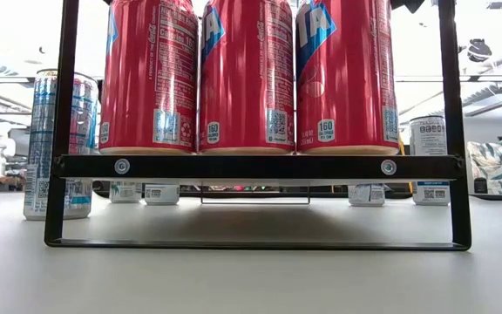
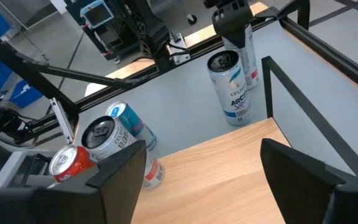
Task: Sort soda cans
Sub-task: Put the top white pink soda can on the shelf and align it with the other white pink soda can
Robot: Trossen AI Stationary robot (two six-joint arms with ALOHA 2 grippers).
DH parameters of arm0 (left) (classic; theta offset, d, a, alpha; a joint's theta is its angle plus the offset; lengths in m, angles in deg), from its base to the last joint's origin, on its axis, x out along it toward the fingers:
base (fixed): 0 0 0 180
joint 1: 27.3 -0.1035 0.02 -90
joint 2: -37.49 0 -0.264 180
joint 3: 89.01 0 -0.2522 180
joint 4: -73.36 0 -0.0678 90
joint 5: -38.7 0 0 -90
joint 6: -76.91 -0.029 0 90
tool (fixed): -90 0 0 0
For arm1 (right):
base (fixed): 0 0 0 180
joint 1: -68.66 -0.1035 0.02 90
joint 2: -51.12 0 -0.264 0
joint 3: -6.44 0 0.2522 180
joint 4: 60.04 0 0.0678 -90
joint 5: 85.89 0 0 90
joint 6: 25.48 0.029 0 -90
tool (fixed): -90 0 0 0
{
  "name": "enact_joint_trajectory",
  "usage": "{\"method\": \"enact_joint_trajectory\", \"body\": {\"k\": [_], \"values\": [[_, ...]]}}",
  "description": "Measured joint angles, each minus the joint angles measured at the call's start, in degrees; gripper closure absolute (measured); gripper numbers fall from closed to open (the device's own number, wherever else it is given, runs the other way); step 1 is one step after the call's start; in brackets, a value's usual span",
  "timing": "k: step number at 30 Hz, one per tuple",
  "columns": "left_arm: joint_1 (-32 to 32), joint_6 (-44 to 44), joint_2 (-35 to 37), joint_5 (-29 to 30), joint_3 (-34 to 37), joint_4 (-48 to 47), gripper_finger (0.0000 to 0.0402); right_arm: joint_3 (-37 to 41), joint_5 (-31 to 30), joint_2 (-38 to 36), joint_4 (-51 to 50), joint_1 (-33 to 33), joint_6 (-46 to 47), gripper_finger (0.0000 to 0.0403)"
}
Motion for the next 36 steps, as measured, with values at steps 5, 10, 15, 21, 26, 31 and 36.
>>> {"method": "enact_joint_trajectory", "body": {"k": [5, 10, 15, 21, 26, 31, 36], "values": [[-0.09, 0.16, -0.33, -0.64, 0.00, -0.16, 0.0012, 0.00, 0.01, 0.00, 0.44, 0.01, 0.54, 0.0115], [-0.47, 0.44, -0.35, -0.55, 0.00, -1.13, 0.0040, 0.00, 0.00, 0.00, 0.77, 0.01, 1.63, 0.0115], [-0.97, -0.79, -0.35, -0.47, 0.00, -1.08, 0.0058, 0.00, -0.01, 0.02, 1.08, 0.01, 1.98, 0.0115], [-1.69, -1.99, -1.05, -0.87, 0.00, -0.82, 0.0064, 0.00, -0.01, 0.02, 1.28, -0.01, 2.64, 0.0115], [-1.88, -2.95, -1.09, -1.50, 0.00, -0.78, 0.0064, 0.00, -0.15, 0.02, 1.28, -0.01, 2.95, 0.0115], [-1.88, -3.74, -1.09, -2.90, 0.00, -0.90, 0.0064, 0.00, -0.32, 0.02, 1.28, -0.03, 5.09, 0.0115], [-1.88, -3.46, -1.09, -3.09, 1.67, 0.23, 0.0064, 0.00, -0.33, 0.02, 1.27, -0.03, 5.20, 0.0115]]}}
